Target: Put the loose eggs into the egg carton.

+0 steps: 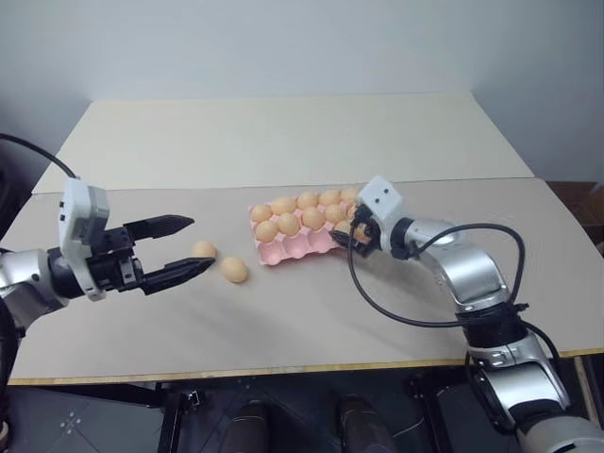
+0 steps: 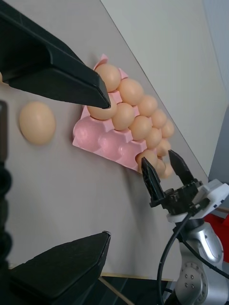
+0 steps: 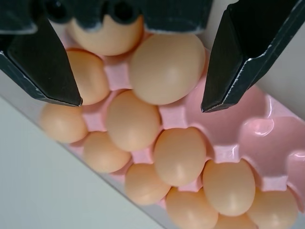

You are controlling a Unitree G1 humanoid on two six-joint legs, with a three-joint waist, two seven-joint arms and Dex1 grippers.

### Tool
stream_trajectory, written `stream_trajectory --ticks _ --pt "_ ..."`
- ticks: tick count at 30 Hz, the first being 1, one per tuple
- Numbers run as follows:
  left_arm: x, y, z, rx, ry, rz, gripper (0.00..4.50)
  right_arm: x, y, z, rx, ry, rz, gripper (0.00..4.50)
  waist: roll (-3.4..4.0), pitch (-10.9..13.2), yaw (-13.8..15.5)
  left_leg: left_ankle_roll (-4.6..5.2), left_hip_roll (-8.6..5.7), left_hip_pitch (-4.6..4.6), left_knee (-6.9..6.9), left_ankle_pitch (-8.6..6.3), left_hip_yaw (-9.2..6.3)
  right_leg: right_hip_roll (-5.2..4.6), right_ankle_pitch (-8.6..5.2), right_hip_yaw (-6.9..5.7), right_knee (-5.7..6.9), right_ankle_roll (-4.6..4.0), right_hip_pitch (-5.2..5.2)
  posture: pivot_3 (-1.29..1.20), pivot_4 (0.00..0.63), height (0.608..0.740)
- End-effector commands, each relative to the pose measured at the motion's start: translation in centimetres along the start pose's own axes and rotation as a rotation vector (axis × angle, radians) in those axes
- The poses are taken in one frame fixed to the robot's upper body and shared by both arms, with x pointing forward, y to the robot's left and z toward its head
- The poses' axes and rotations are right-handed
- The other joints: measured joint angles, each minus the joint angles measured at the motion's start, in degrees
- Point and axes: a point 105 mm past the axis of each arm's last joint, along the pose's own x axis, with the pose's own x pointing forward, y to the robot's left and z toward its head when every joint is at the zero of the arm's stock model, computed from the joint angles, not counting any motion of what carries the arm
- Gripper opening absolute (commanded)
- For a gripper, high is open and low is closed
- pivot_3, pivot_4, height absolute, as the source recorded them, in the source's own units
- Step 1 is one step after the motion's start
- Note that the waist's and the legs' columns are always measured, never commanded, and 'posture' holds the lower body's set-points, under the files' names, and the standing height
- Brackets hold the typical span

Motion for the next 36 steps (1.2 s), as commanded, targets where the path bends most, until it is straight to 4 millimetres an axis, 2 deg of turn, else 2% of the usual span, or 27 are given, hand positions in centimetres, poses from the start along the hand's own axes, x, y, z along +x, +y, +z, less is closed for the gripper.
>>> stream_trajectory --ticks 1,5,8,12,15,19,24,26,29,36 --pt "-0.8 0.2 0.5 0.043 0.007 0.021 4.50 -4.4 -1.7 3.0 -0.014 -0.116 -0.024 4.46 0.00 0.00 0.18 0.00 0.00 -0.02 0.00 0.00 -0.01 0.00 0.00 0.00 -0.01 0.00 0.00 0.00 0.150 0.740" --pt "-2.4 1.3 -0.5 0.035 0.067 0.070 4.50 -8.6 -2.6 2.7 -0.021 -0.142 -0.010 4.46 -0.01 0.00 0.29 0.01 -0.01 -0.01 0.00 -0.01 -0.04 -0.01 0.00 -0.06 -0.12 0.00 0.08 0.00 0.150 0.740" --pt "-3.4 1.7 -0.7 0.022 0.071 0.084 4.50 -12.1 -2.8 0.7 -0.036 -0.121 0.034 4.46 -0.02 0.01 0.30 0.02 0.01 0.11 -0.01 -0.01 -0.02 0.00 -0.01 -0.07 -0.13 0.00 0.20 0.00 0.150 0.740" --pt "-3.9 1.6 -1.1 0.008 0.076 0.074 4.50 -14.5 -2.2 -2.0 -0.082 -0.062 0.096 4.46 -0.02 0.00 0.10 0.03 0.01 0.15 -0.01 -0.01 0.04 -0.01 -0.01 -0.06 -0.14 0.01 0.27 0.00 0.150 0.740" --pt "-3.7 1.5 -1.7 -0.011 0.072 0.079 4.50 -14.8 -2.4 -3.5 -0.066 -0.025 0.087 4.46 -0.03 0.00 -0.24 0.04 0.05 0.22 -0.01 -0.02 0.10 0.01 -0.01 -0.01 -0.11 0.01 0.29 0.00 0.150 0.740" --pt "-3.1 1.2 -1.5 -0.012 0.062 0.069 4.50 -13.8 -2.8 -3.1 -0.061 -0.047 0.068 4.46 -0.03 0.00 -0.30 0.03 0.07 0.34 -0.01 -0.02 0.21 0.02 -0.01 0.08 -0.05 0.01 0.33 0.00 0.150 0.740" --pt "-2.4 1.2 -1.1 0.004 0.048 0.066 4.50 -11.4 -4.7 -3.6 -0.029 0.008 -0.006 4.46 -0.03 0.00 -0.08 0.03 0.06 0.29 -0.01 -0.02 0.20 0.02 -0.01 0.08 -0.10 0.01 0.31 0.00 0.150 0.740" --pt "-2.1 1.0 -1.0 0.003 0.041 0.059 4.50 -9.5 -6.0 -4.0 0.015 0.043 -0.075 4.46 -0.04 0.00 -0.13 0.03 0.07 0.26 -0.01 -0.02 0.19 0.01 -0.01 0.07 -0.10 0.00 0.26 0.00 0.150 0.740" --pt "-1.8 0.8 -1.0 -0.009 0.027 0.053 4.50 -6.9 -7.0 -4.3 0.048 0.053 -0.104 4.46 -0.03 0.00 -0.23 0.03 0.06 0.24 -0.01 -0.02 0.21 0.01 0.00 0.09 -0.08 0.00 0.22 0.00 0.150 0.740" --pt "-1.8 0.5 -1.2 -0.013 0.034 0.052 4.50 -3.0 -8.6 -5.2 0.154 0.092 -0.157 4.46 -0.03 0.00 -0.08 0.02 0.03 0.11 -0.01 -0.01 0.19 -0.02 0.00 0.08 -0.09 -0.01 0.12 0.00 0.150 0.740"
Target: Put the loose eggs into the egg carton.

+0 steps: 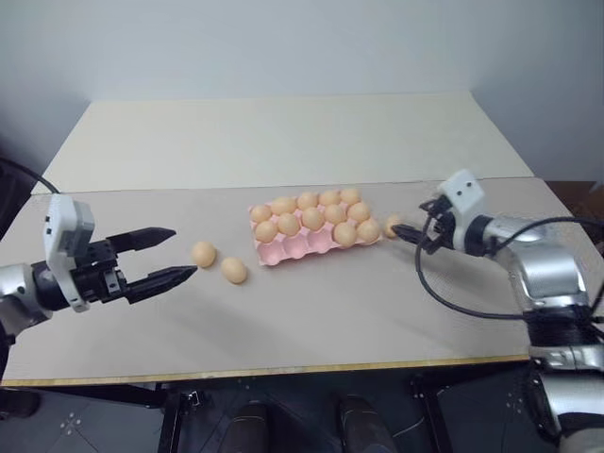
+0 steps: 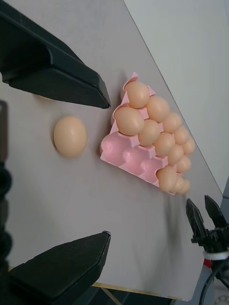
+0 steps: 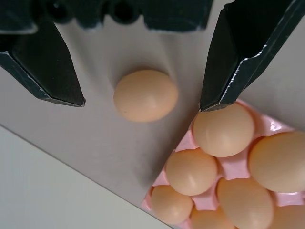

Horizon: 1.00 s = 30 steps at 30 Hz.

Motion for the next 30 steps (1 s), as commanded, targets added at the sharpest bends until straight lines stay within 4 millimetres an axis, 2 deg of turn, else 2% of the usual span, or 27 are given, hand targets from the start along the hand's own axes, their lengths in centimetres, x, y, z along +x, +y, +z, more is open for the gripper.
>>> stream_trajectory --ticks 1,11,16,18,25,30 --pt "-0.1 -0.4 0.6 0.024 -0.012 -0.006 4.50 0.7 -1.5 1.1 -0.006 -0.025 -0.071 4.46 0.00 0.00 0.07 0.00 0.00 0.00 0.00 0.00 0.00 0.00 0.00 0.00 0.01 0.00 0.00 0.00 0.150 0.740" --pt "-0.8 -0.4 0.7 0.038 0.003 0.006 4.50 2.9 -1.5 -0.4 0.040 0.022 -0.069 4.46 0.00 0.00 -0.15 0.00 0.02 0.03 0.00 0.00 0.00 0.03 0.00 -0.01 0.05 0.00 -0.01 0.00 0.150 0.740" --pt "-1.0 -0.2 0.8 0.047 0.008 0.006 4.50 3.4 -1.4 0.3 0.057 -0.014 -0.064 2.98 0.01 0.00 -0.49 0.00 0.02 0.01 0.00 0.00 -0.01 0.02 0.00 0.00 0.05 0.00 -0.03 0.00 0.150 0.740" --pt "-1.0 -0.2 0.8 0.049 0.010 0.007 4.50 3.2 -1.4 0.7 0.050 -0.038 -0.062 2.22 0.01 0.00 -0.55 0.00 0.02 0.01 0.00 0.00 -0.01 0.03 0.00 -0.01 0.05 0.00 -0.03 0.00 0.150 0.740" --pt "-1.1 0.0 0.8 0.055 0.013 0.007 4.50 1.9 -0.7 1.1 0.011 -0.058 -0.014 2.22 0.01 0.00 -0.67 0.00 0.02 0.00 0.00 0.00 -0.02 0.03 0.00 -0.01 0.05 0.00 -0.03 0.00 0.150 0.740" --pt "-1.1 0.2 0.8 0.056 0.012 0.009 4.50 1.2 -0.8 1.9 -0.005 -0.076 -0.027 2.22 0.01 0.00 -0.74 0.00 0.02 0.01 0.00 0.00 -0.03 0.03 0.00 -0.01 0.07 0.00 -0.02 0.00 0.150 0.740"
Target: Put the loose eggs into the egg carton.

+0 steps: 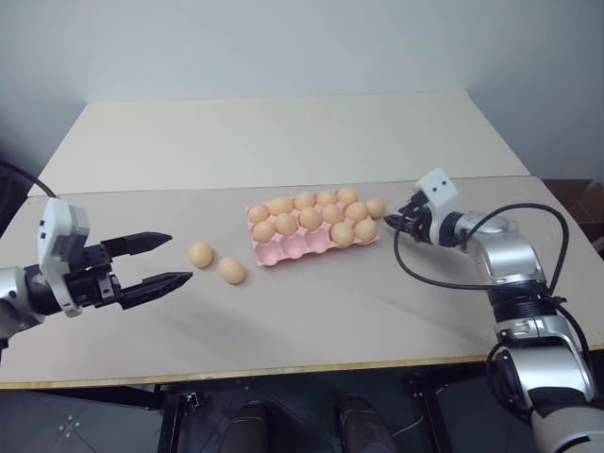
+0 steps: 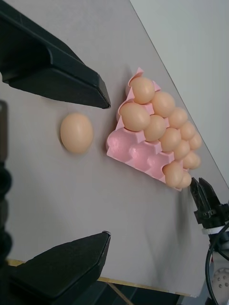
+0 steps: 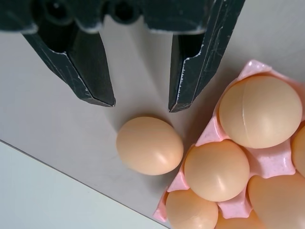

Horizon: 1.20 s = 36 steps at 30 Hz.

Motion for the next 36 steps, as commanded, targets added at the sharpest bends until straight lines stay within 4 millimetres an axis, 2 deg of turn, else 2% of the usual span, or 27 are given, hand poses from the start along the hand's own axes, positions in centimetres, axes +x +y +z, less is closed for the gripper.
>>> stream_trajectory --ticks 1,7,10,15,18,26,32,36 --pt "-0.4 0.1 1.0 0.050 -0.023 0.008 4.50 -0.9 -0.7 2.3 -0.021 -0.069 -0.023 2.22 0.00 0.00 -0.03 0.00 0.00 0.00 0.00 0.00 0.00 0.00 0.00 0.00 0.00 0.00 0.00 0.00 0.150 0.740" --pt "-0.3 0.2 1.1 0.054 -0.028 0.008 4.50 -0.5 -1.1 2.8 -0.065 -0.084 -0.020 2.22 0.00 0.00 -0.27 0.00 0.01 0.00 0.00 0.00 0.00 0.01 0.00 0.00 0.00 0.00 0.00 0.00 0.150 0.740" --pt "-0.3 0.2 1.2 0.056 -0.030 0.009 4.50 -0.4 -1.1 3.1 -0.095 -0.087 0.017 2.77 0.00 0.00 -0.42 0.00 0.00 0.00 0.00 0.00 0.00 0.01 0.00 0.00 -0.02 0.00 0.00 0.00 0.150 0.740" --pt "-0.7 0.2 1.2 0.060 -0.028 0.016 4.50 -1.6 -0.8 4.2 -0.202 -0.115 0.120 4.45 0.00 0.00 -0.40 0.00 0.00 -0.02 0.00 0.00 0.00 0.00 0.00 0.00 -0.04 0.00 0.00 0.00 0.150 0.740" --pt "-0.8 0.2 1.2 0.062 -0.027 0.021 4.50 -1.8 -1.0 4.8 -0.227 -0.127 0.145 4.48 0.00 0.00 -0.46 0.00 0.01 -0.01 0.00 0.00 0.00 0.00 0.00 0.00 -0.03 0.00 0.00 0.00 0.150 0.740" --pt "-0.6 0.1 1.4 0.069 -0.031 0.019 4.50 -0.4 -0.9 3.0 -0.211 -0.068 0.215 4.48 0.00 0.00 -0.58 0.00 0.03 0.00 -0.01 0.00 0.00 0.03 0.00 0.00 -0.04 0.00 0.01 0.00 0.150 0.740" --pt "-0.6 0.1 1.5 0.071 -0.031 0.015 4.50 0.9 -0.9 1.4 -0.182 -0.040 0.194 4.48 0.01 0.01 -0.62 0.00 0.03 0.00 -0.01 0.00 0.00 0.02 0.00 0.00 -0.02 0.00 -0.01 0.00 0.150 0.740" --pt "-0.6 0.1 1.6 0.073 -0.032 0.016 4.50 1.6 -1.3 1.2 -0.144 -0.040 0.156 4.48 0.01 0.01 -0.66 0.00 0.03 0.01 -0.01 0.00 0.00 0.03 0.00 0.01 -0.01 -0.01 -0.01 0.00 0.150 0.740"
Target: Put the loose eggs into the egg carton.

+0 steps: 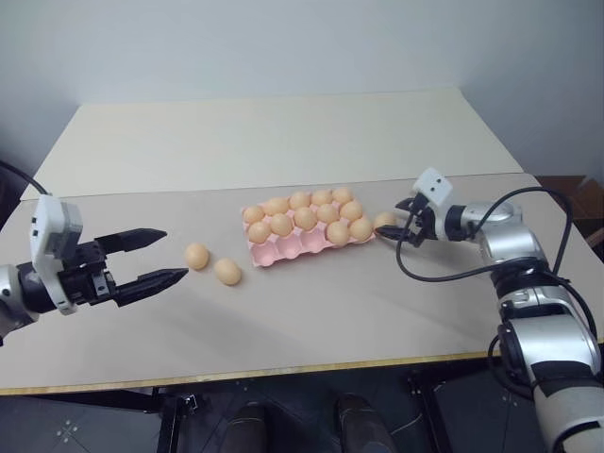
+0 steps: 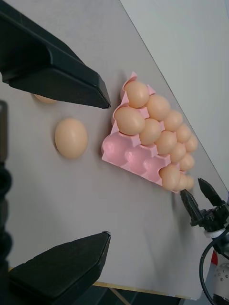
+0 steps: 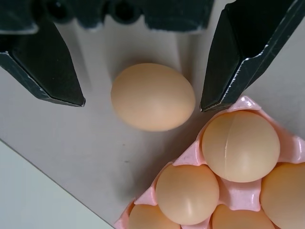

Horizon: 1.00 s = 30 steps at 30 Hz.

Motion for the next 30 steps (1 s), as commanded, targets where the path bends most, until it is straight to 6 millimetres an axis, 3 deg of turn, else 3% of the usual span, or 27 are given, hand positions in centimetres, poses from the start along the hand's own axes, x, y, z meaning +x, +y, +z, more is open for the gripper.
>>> stream_trajectory --ticks 1,29,30 --pt "-0.3 0.0 1.3 0.060 -0.020 0.006 4.50 -0.2 -1.2 1.6 -0.011 -0.055 -0.052 4.48 0.00 0.00 0.02 0.00 0.00 0.00 0.00 0.00 0.00 0.00 0.00 0.00 0.00 0.00 0.00 0.00 0.150 0.740" --pt "-1.1 -0.1 1.4 0.067 -0.014 0.033 4.50 1.9 -0.7 1.8 0.011 -0.116 -0.109 4.48 0.01 0.00 -0.13 0.00 0.00 0.00 0.00 0.00 -0.01 0.00 0.00 0.00 0.01 0.00 0.00 0.00 0.150 0.740" --pt "-1.1 -0.1 1.4 0.067 -0.014 0.033 4.50 2.0 -0.7 1.8 0.012 -0.121 -0.116 4.31 0.01 0.00 -0.13 0.00 0.00 0.00 0.00 0.00 -0.01 0.00 0.00 0.00 0.01 0.00 0.00 0.00 0.150 0.740"
